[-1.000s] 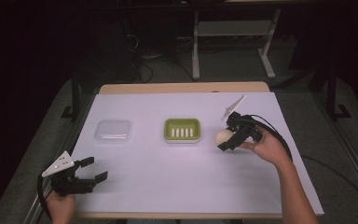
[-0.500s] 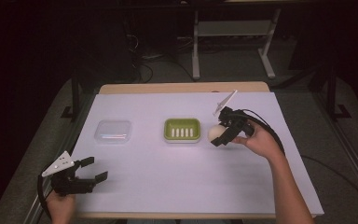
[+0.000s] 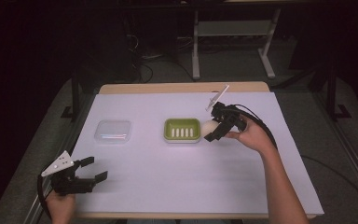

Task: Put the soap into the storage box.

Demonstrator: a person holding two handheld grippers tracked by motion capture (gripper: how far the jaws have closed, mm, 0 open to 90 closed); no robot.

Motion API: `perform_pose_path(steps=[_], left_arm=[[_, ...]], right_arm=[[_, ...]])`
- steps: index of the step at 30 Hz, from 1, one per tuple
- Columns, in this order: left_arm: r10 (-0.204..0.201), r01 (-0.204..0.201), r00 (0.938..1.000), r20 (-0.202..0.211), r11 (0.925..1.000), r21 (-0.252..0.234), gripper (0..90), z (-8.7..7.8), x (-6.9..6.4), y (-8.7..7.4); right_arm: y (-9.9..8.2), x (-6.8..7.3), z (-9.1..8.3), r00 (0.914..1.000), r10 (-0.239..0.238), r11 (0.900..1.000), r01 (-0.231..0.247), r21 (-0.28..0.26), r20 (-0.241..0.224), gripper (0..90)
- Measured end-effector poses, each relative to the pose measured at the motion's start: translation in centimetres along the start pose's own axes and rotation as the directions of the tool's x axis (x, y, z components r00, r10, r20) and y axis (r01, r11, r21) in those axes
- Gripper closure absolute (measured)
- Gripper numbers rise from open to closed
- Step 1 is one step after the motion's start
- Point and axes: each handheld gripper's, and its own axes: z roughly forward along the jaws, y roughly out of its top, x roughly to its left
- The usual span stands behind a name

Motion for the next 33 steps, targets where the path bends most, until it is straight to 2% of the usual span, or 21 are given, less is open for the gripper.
perform_pose_path(steps=[14,20,22,33], left_arm=[[0.008,-0.008,1.0,-0.002,1.0,0.0,13.3,-0.1,0.0,0.0],[0.009,-0.009,1.0,-0.001,1.0,-0.001,13.3,-0.1,0.0,0.1],[0.009,-0.009,1.0,-0.001,1.0,-0.001,13.3,-0.1,0.0,0.0],[0.011,-0.011,0.9999,-0.004,0.9999,-0.001,13.3,-0.1,0.0,0.0]], right_arm=[[1.6,-0.6,0.2,0.9999,-0.01,1.0,0.01,0.002,-0.01,22.4],[3.2,-0.5,0.8,0.9987,-0.05,0.9986,0.05,0.014,-0.012,22.4],[3.4,-0.5,1.0,0.9985,-0.05,0.9987,0.05,-0.001,-0.023,22.4],[5.2,-0.6,1.4,0.9973,-0.069,0.9976,0.069,0.008,-0.026,22.4]])
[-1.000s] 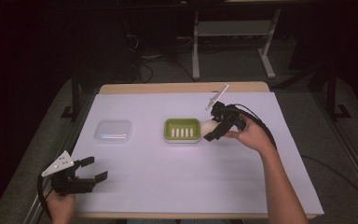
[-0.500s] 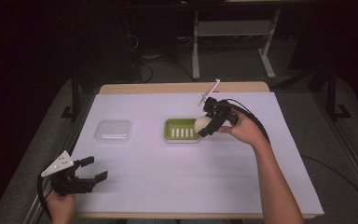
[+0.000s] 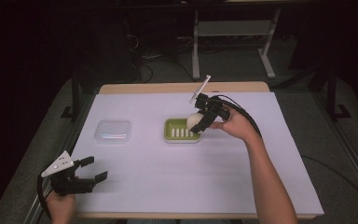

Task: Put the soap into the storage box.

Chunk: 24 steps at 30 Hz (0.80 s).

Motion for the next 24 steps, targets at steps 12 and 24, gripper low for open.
perform_pose_path(steps=[12,24], left_arm=[[-0.012,0.012,0.9999,0.003,0.9999,-0.011,13.2,0.0,0.0,-0.1],[-0.003,0.003,1.0,0.0,1.0,-0.001,13.2,-0.1,0.1,-0.1]], right_arm=[[2.0,-0.5,1.1,0.9998,-0.014,0.9997,0.013,-0.022,-0.017,22.4],[2.4,-0.9,3.1,0.9996,0.006,0.9999,-0.007,-0.008,-0.028,22.4]])
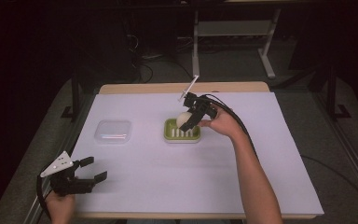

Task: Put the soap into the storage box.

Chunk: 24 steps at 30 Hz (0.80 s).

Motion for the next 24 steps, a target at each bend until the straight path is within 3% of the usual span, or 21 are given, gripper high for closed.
perform_pose_path(steps=[7,24], left_arm=[[-0.013,0.013,0.9999,0.003,0.9998,-0.013,13.2,0.1,-0.1,0.0],[0.0,0.0,1.0,0.001,1.0,-0.001,13.2,0.0,-0.1,0.0]], right_arm=[[0.1,-0.2,0.7,1.0,0.001,1.0,-0.001,0.009,0.001,22.4],[0.3,-0.6,1.7,0.9998,0.013,0.9998,-0.014,0.015,0.013,22.4]])
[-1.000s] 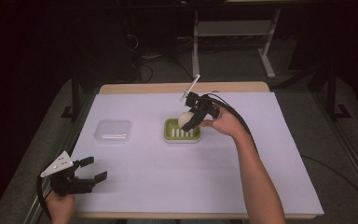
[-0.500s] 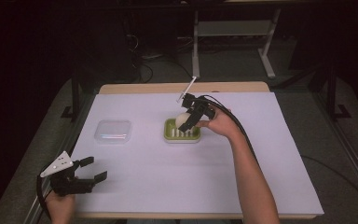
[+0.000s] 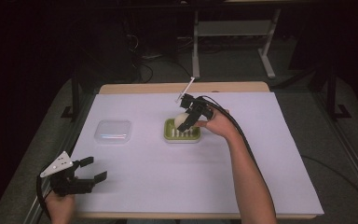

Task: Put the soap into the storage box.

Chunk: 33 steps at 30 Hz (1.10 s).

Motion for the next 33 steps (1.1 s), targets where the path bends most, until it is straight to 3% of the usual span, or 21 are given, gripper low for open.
perform_pose_path(steps=[33], left_arm=[[-0.001,0.001,1.0,0.002,1.0,0.002,13.3,0.0,-0.1,0.0]], right_arm=[[0.3,0.1,2.0,0.9999,0.013,0.9989,-0.013,0.046,0.005,22.4]])
